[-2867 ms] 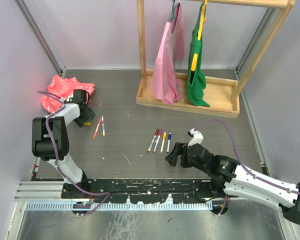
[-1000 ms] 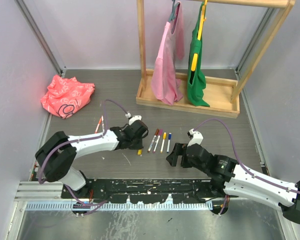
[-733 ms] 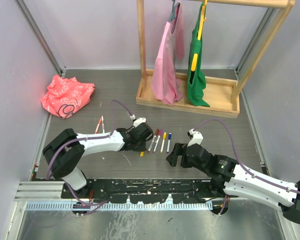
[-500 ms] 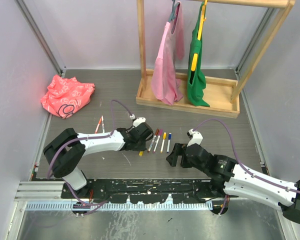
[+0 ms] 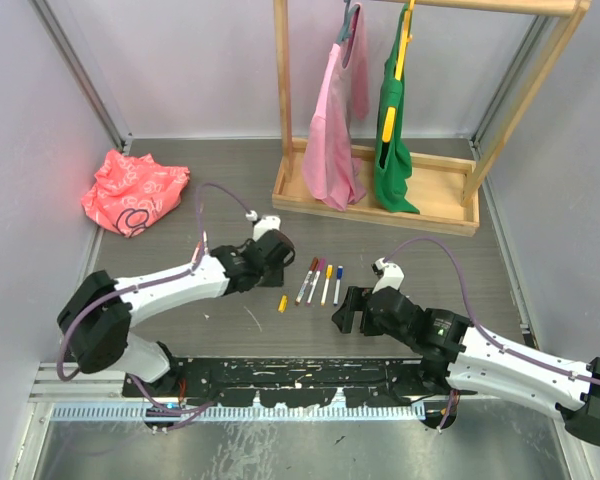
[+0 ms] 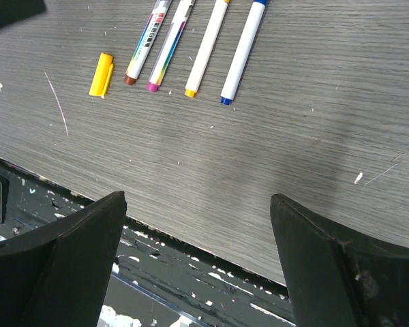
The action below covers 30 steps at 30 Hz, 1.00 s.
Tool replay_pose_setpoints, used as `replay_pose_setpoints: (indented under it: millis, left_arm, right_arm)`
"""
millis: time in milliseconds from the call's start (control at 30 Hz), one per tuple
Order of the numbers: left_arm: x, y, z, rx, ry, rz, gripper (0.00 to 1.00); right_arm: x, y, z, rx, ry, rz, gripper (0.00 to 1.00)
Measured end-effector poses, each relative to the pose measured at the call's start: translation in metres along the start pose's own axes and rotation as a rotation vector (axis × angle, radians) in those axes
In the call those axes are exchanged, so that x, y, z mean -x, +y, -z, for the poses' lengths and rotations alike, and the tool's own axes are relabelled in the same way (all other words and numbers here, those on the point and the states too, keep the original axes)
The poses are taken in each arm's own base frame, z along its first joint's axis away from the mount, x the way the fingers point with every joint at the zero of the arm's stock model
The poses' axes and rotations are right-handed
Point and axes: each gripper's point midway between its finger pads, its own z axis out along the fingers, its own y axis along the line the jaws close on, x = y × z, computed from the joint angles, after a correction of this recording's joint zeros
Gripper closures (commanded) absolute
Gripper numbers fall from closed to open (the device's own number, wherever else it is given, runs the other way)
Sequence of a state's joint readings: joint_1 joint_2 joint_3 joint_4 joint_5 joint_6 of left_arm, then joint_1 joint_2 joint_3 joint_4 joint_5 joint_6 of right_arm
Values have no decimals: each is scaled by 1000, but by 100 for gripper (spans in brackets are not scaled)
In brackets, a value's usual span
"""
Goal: Insert the pens into the pen caps
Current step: Place the pen cap at the center of the board, then pick up the pen from the center of the board.
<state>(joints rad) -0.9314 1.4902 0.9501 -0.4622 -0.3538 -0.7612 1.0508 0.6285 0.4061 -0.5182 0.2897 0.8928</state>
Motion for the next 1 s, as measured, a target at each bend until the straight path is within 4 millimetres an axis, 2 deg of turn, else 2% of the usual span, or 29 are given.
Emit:
replay_pose_setpoints:
  millis: [100,200,267,333,433,700,833,1000]
  left_arm:
    - [25,23,6,31,-44,33,66]
    - [52,64,8,98,-86,104,65]
    - [67,99,7,164,-111,166,64]
    - [72,126,7,215,-118,196,63]
    - [71,153,3,273,-101,209,63]
    - [55,198,-23,370,6,228,63]
    - [48,211,-35,407,60,218,63]
    - [55,219,-48,405,79,228,63]
  right_arm:
    - [0,0,0,2,-1,-1,8]
    - [1,1,0,4,-2,-1,9]
    - [2,2,1,10,-7,-3,8]
    - [3,3,2,17,-12,-7,8]
    - [3,3,3,19,-14,-7,8]
    - [1,3,2,19,-5,-5,8]
    - [2,4,3,22,-5,-6,8]
    - [4,5,6,38,-14,-12,8]
